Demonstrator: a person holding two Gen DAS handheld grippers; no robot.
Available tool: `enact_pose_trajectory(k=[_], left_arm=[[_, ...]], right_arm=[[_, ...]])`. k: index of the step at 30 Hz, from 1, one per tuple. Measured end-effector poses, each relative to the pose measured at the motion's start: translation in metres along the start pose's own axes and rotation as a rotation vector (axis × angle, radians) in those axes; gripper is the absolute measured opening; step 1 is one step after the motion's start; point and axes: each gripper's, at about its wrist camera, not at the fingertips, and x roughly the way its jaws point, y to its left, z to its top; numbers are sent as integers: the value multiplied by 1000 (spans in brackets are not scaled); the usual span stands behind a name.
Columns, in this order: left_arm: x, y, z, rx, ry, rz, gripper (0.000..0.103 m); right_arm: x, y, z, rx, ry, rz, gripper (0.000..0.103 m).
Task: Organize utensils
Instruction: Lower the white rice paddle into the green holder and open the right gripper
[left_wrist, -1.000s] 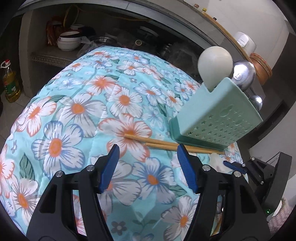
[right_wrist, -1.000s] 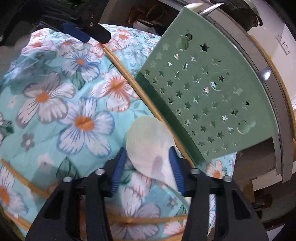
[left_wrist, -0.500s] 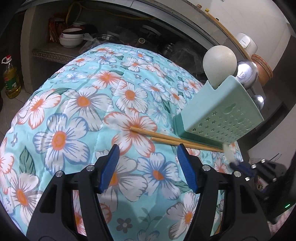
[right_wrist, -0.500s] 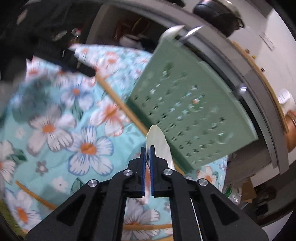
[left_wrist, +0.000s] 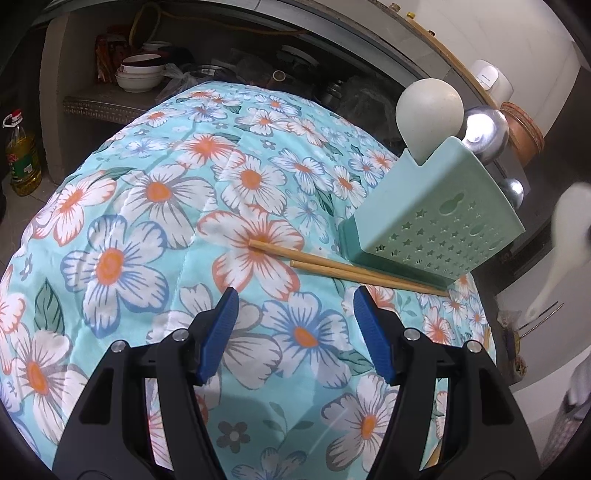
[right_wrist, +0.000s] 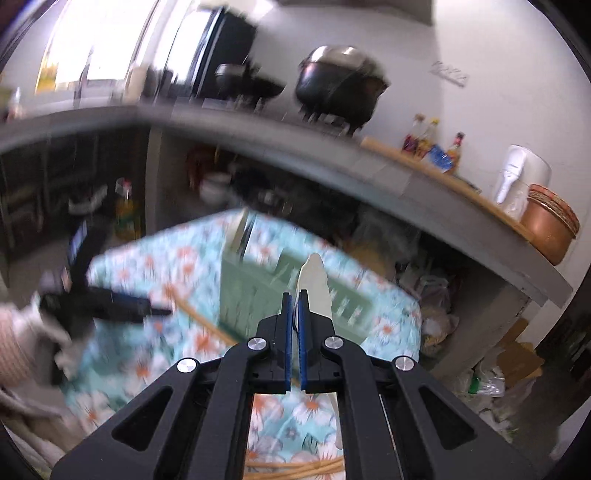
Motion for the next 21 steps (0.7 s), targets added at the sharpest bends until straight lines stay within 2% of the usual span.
enact_pose_trajectory(k=[2, 5, 10, 15, 21], left_arm=[[1, -1, 0, 1, 3, 3, 61], [2, -1, 0, 1, 8, 6, 61], [3, -3, 0, 5, 13, 7, 62], [3, -2, -1, 3, 16, 5, 62], [5, -4, 0, 15, 25, -5, 62]], right_arm=[[-12, -15, 10, 40, -54, 0, 3], [-23, -45, 31, 139, -141, 50, 3], [-16, -82, 57, 246, -252, 125, 3], [22, -106, 64, 344, -264, 188, 3], [67, -110, 46, 403, -224, 229, 3]])
